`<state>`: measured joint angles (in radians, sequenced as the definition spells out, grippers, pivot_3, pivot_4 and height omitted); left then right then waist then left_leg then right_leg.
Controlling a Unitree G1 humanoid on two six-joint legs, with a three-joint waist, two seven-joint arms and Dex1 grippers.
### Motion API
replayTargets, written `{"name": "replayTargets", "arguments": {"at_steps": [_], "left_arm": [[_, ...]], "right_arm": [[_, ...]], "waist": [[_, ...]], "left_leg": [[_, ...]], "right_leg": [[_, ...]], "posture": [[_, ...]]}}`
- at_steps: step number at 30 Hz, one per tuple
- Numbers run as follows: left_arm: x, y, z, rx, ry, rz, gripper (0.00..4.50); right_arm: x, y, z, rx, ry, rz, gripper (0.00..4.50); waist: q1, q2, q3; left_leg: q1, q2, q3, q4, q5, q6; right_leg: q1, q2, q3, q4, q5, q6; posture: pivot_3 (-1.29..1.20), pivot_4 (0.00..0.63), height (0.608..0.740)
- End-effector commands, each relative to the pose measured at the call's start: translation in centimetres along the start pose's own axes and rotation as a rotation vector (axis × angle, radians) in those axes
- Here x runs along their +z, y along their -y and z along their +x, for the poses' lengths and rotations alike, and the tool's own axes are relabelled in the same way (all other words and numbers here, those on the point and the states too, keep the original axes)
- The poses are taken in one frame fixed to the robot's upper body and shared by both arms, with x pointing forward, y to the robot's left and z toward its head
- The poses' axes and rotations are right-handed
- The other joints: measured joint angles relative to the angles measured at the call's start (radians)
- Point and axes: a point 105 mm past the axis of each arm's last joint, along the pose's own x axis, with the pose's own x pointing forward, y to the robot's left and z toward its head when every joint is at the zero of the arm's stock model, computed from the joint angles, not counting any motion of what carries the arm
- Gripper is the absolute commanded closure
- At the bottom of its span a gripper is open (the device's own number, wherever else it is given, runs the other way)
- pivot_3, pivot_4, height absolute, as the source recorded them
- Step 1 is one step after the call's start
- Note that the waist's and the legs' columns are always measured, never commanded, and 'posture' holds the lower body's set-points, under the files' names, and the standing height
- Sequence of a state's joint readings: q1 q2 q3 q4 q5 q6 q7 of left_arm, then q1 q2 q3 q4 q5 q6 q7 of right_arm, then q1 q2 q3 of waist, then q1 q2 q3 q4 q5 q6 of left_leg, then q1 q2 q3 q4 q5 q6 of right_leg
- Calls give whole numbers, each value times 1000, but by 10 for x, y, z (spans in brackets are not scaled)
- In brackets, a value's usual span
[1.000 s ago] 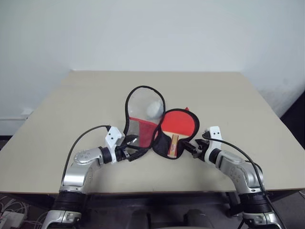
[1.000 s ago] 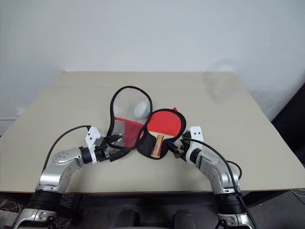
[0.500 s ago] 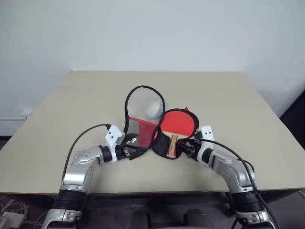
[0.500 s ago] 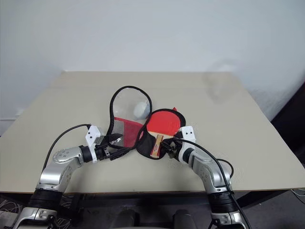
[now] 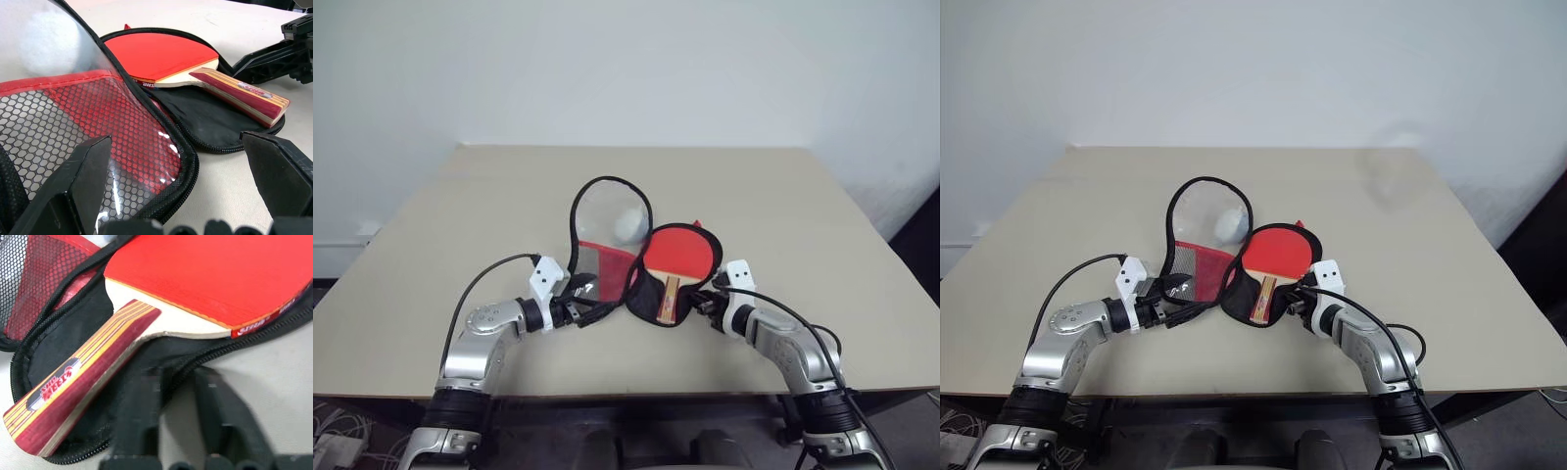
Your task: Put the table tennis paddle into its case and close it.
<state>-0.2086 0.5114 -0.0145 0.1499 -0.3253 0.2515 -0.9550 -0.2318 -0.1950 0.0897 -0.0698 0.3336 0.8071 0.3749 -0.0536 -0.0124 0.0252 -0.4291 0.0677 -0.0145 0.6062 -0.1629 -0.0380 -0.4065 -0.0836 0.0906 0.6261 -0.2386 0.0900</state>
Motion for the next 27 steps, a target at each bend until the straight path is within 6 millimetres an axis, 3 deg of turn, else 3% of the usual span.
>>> {"name": "replayTargets", "arguments": {"at_steps": [1,6,12,18,27], "left_arm": [[12,-3,1,2,16,46,0],[11,-3,1,1,9,44,0],[10,-2,0,-3,0,44,0],[9,-2,-2,-9,-7,43,0],[10,-4,-4,-8,-17,47,0]], "right_arm": [[3,4,0,-3,-3,12,4481],[10,6,-6,23,27,44,4481],[14,24,-17,6,48,96,4481],[19,50,-48,34,57,89,4481],[2,52,-83,186,-51,-15,4481]], "waist": [[1,0,0],[2,0,0],[3,0,0],[4,1,0],[5,0,1]], "left_leg": [[0,0,0,0,0,0],[0,0,0,0,0,0],[0,0,0,0,0,0],[-1,0,0,1,0,0],[-1,-1,0,1,0,0]], "right_leg": [[0,0,0,0,0,0],[0,0,0,0,0,0],[0,0,0,0,0,0],[0,0,0,-1,0,0],[1,0,0,-1,0,0]], "posture": [[0,0,740],[0,0,740],[0,0,740],[0,0,740],[0,0,740]]}}
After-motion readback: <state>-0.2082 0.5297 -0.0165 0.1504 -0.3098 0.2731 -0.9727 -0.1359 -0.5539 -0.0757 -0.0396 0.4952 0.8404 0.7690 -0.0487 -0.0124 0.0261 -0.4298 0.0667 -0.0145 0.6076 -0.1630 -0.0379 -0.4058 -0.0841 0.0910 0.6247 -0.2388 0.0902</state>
